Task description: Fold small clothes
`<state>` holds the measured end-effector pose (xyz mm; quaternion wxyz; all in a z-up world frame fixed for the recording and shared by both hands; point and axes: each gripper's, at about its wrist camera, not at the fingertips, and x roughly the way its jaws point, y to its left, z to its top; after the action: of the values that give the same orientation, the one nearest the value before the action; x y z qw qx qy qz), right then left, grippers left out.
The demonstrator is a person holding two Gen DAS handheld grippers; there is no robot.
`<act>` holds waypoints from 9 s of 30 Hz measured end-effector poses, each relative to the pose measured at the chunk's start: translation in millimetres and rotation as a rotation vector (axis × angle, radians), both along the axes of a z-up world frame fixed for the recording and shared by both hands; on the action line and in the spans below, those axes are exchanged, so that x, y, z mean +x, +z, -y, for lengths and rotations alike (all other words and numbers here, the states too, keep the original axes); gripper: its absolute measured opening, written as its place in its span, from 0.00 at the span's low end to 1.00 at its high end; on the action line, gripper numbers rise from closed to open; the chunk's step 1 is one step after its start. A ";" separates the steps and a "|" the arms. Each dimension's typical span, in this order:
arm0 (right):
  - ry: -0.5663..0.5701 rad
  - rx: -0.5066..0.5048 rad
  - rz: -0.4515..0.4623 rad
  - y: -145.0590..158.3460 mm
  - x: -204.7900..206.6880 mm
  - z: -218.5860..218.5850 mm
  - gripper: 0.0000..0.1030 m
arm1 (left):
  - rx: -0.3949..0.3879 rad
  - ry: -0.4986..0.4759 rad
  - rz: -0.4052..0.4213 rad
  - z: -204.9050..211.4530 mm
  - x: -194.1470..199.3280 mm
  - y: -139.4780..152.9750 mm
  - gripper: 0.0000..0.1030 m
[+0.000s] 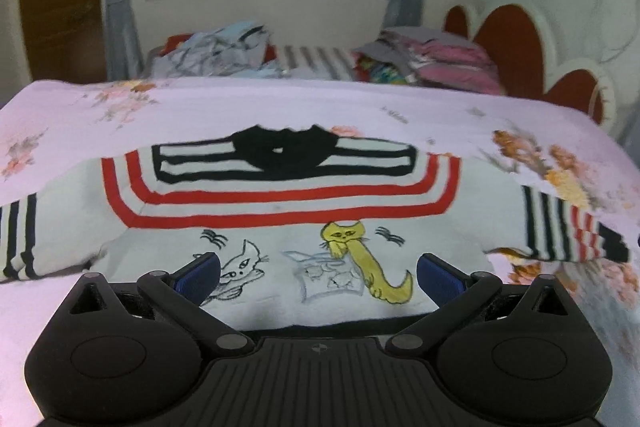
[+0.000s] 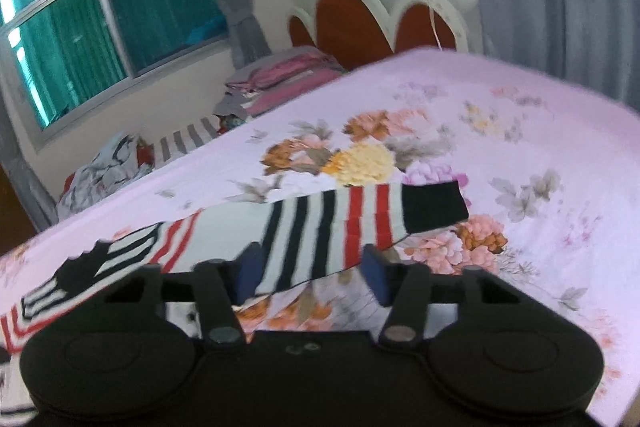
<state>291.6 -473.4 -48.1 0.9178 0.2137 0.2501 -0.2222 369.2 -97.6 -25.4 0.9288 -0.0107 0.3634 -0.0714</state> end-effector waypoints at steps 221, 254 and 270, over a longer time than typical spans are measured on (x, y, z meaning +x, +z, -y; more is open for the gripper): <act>0.547 -0.160 -0.220 -58.5 180.6 -243.9 0.22 | -0.035 0.037 0.019 -112.5 130.5 -92.3 0.54; 0.480 -0.084 -0.144 -43.0 172.0 -277.8 0.31 | -0.368 0.489 0.183 -374.2 100.2 -81.0 0.04; 0.363 -0.034 -0.103 -32.3 139.4 -192.7 0.32 | -0.210 -0.027 0.085 -101.0 186.5 -46.8 0.04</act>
<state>431.0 -280.7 -80.4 0.9324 0.1380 0.3272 -0.0678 555.8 3.4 -72.3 0.9362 -0.1003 0.3142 -0.1218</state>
